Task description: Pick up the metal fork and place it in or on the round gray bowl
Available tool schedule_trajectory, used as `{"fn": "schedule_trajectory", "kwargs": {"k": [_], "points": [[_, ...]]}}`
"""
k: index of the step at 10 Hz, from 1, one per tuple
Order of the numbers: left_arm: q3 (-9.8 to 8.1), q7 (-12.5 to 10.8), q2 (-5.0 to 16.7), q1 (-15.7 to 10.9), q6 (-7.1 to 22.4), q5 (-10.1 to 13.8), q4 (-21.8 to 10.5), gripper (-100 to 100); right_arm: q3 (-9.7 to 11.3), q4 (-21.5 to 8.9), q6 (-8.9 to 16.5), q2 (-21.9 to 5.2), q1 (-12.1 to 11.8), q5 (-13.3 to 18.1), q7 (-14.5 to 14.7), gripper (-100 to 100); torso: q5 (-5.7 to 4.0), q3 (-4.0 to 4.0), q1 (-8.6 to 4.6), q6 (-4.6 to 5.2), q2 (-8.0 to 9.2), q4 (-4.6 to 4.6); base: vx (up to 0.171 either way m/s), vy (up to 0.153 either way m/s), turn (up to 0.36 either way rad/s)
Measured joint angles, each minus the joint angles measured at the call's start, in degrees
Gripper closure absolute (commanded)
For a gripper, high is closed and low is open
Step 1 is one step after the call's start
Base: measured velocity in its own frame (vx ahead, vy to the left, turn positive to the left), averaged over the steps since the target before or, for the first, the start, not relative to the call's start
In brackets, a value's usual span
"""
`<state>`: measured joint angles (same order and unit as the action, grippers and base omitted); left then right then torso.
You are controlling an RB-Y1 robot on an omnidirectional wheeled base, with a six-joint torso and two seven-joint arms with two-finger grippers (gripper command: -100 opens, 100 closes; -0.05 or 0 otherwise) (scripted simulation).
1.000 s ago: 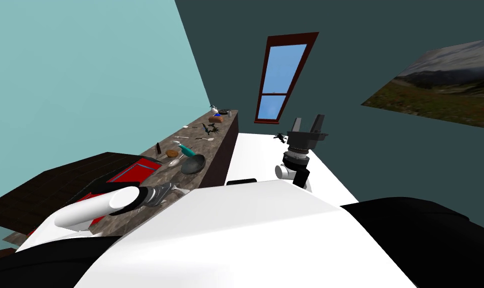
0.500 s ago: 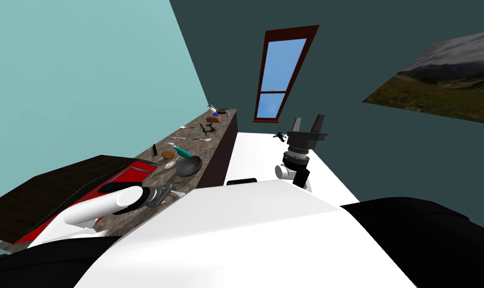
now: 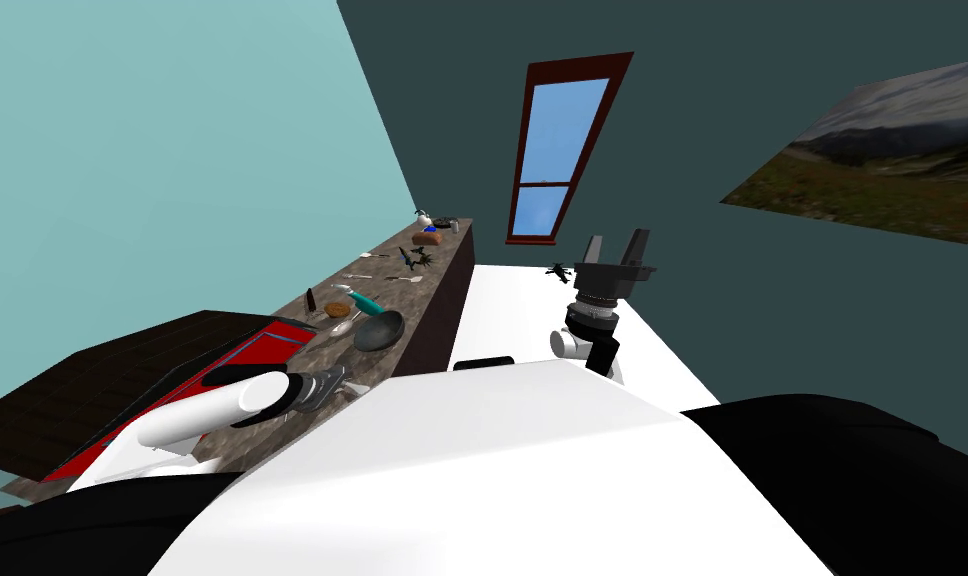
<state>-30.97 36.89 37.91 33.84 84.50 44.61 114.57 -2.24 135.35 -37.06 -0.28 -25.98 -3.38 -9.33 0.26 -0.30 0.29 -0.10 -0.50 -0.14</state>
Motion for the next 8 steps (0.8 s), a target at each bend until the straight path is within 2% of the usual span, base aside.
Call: {"fn": "schedule_trajectory", "kwargs": {"k": [1,2,3,5,6,7,8], "points": [[0.01,0.0,0.0,0.0,0.0,0.0,0.0,100,0.0,0.0,0.0,0.0,0.0,0.0,0.0,0,0.00,0.00,0.01,-0.01,0.00,0.00,0.000,0.000,0.000],[0.01,0.0,0.0,0.0,0.0,0.0,0.0,0,0.0,0.0,0.0,0.0,0.0,0.0,0.0,0,0.00,0.00,0.02,-0.01,0.00,0.00,0.000,0.000,0.000],[0.01,0.0,0.0,0.0,0.0,0.0,0.0,100,0.0,0.0,0.0,0.0,0.0,0.0,0.0,0,-0.01,0.00,0.02,-0.01,0.00,0.00,0.038,-0.004,0.068],[-1.19,-0.2,0.5,0.7,2.0,1.1,1.8,100,0.0,0.0,0.0,0.0,0.0,0.0,0.0,0,-0.04,-0.10,-0.06,-0.04,-0.18,-0.04,0.048,-0.011,0.045],[-1.27,-0.2,0.6,0.8,2.2,1.2,1.9,0,0.0,0.0,0.0,0.0,0.0,0.0,0.0,0,-0.02,-0.08,-0.03,-0.01,-0.13,-0.04,0.000,0.000,0.000],[-1.25,-0.2,0.6,0.8,2.2,1.2,1.9,100,0.0,0.0,0.0,0.0,0.0,0.0,0.0,0,-0.02,-0.04,-0.01,-0.02,-0.06,-0.02,-0.029,0.006,0.054],[-2.01,-0.5,1.1,0.4,2.3,0.8,2.5,100,0.0,0.0,0.0,0.0,0.0,0.0,0.0,0,-0.07,0.03,0.03,-0.05,0.06,0.02,-0.047,0.017,0.060]]}}
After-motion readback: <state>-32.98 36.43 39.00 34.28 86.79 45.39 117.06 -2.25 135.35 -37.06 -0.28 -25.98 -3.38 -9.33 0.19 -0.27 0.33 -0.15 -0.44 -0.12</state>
